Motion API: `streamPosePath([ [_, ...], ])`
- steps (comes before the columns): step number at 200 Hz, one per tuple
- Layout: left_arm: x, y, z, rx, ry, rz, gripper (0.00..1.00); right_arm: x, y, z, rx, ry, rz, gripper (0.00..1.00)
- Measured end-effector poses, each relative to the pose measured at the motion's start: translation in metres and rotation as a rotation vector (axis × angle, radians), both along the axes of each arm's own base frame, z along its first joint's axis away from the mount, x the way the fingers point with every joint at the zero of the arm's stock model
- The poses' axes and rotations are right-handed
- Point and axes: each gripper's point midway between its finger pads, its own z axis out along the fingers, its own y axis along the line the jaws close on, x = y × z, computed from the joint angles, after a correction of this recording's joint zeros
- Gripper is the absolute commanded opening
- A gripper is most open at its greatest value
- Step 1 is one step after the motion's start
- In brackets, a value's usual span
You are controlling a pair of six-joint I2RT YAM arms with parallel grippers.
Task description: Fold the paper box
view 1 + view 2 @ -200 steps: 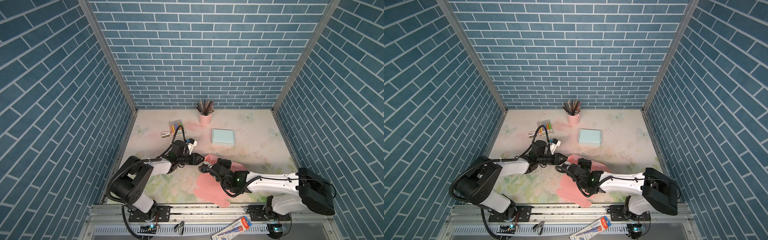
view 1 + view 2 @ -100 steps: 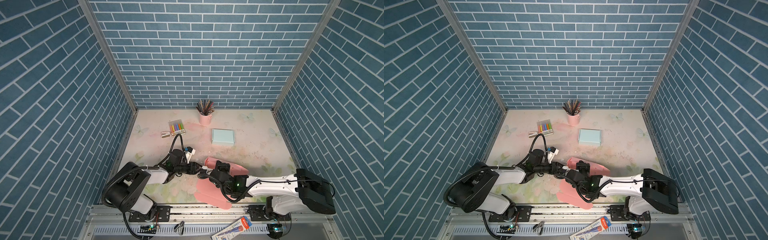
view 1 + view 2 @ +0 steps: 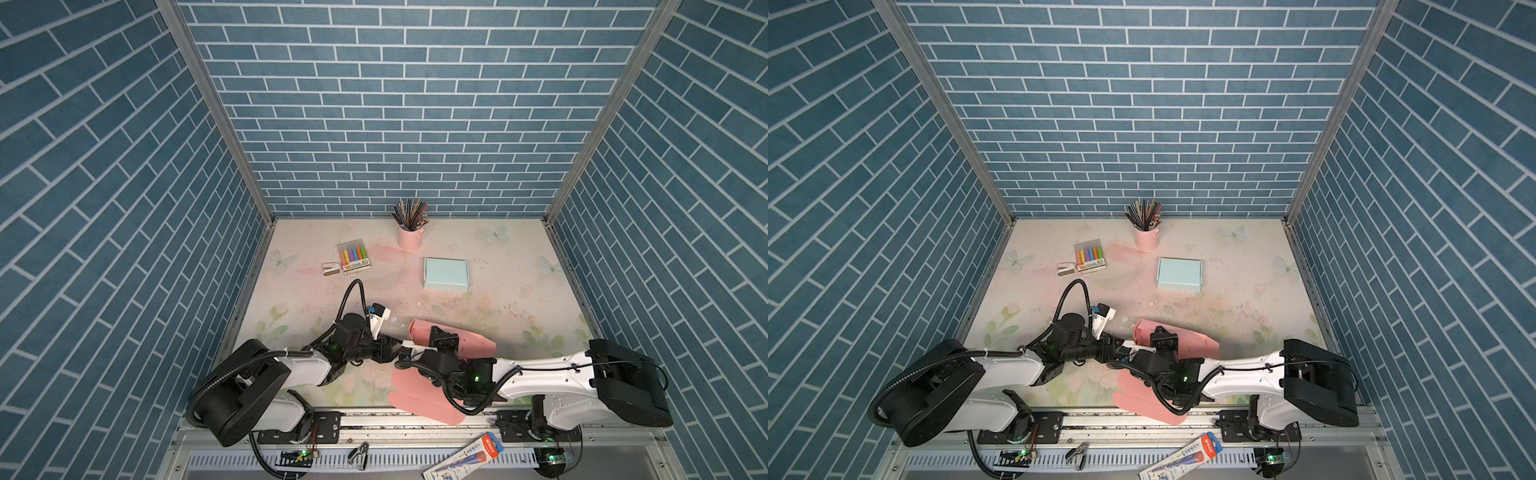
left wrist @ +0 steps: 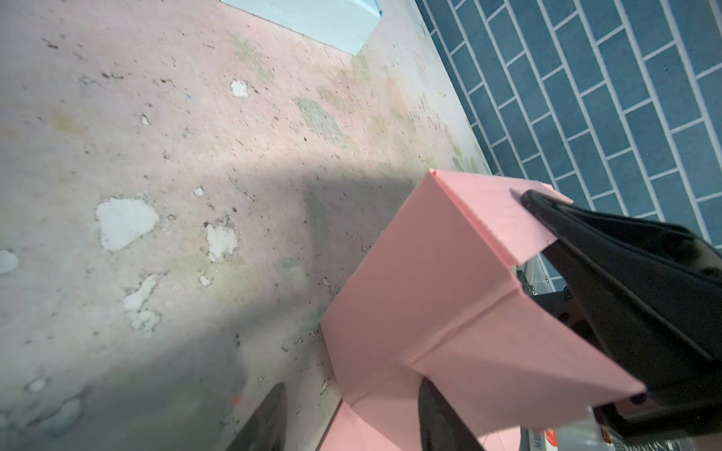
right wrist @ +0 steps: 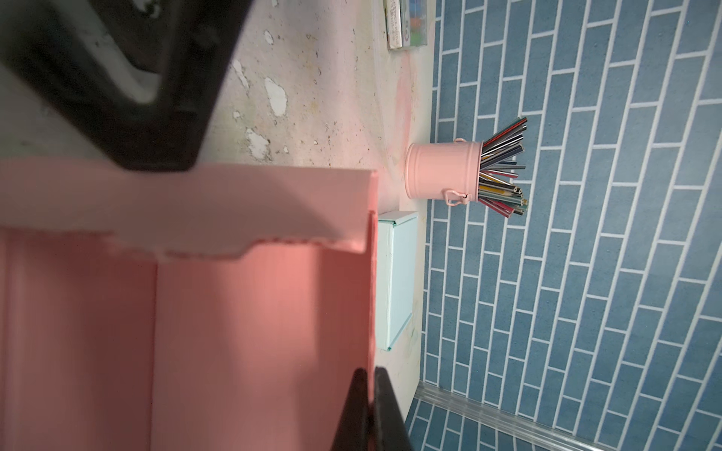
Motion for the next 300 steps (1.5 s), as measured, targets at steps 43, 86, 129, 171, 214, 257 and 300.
streamPosePath([
  [43,-0.009,-0.006,0.000,0.010,-0.037,-0.026,0.64,0.000,0.000,0.000,0.006,-0.004,0.000,0.00],
  [86,-0.008,-0.005,-0.001,0.023,-0.067,-0.019,0.68,0.000,0.001,0.001,0.008,-0.005,0.000,0.00],
  [129,-0.001,-0.006,-0.003,0.034,-0.102,-0.004,0.67,-0.002,0.002,0.001,0.009,-0.005,0.006,0.00],
  [171,0.000,-0.018,0.001,0.023,-0.154,-0.033,0.66,-0.002,0.002,0.001,0.008,-0.006,0.007,0.00],
  [214,-0.003,-0.028,0.004,0.015,-0.181,-0.060,0.66,-0.007,0.004,0.003,-0.005,-0.024,0.024,0.00],
  [257,-0.001,-0.026,0.002,0.038,-0.211,-0.049,0.65,-0.016,0.008,0.004,-0.022,-0.061,0.044,0.00],
  [300,-0.006,-0.022,-0.006,0.087,-0.259,-0.041,0.64,-0.026,0.010,0.003,-0.048,-0.096,0.047,0.00],
])
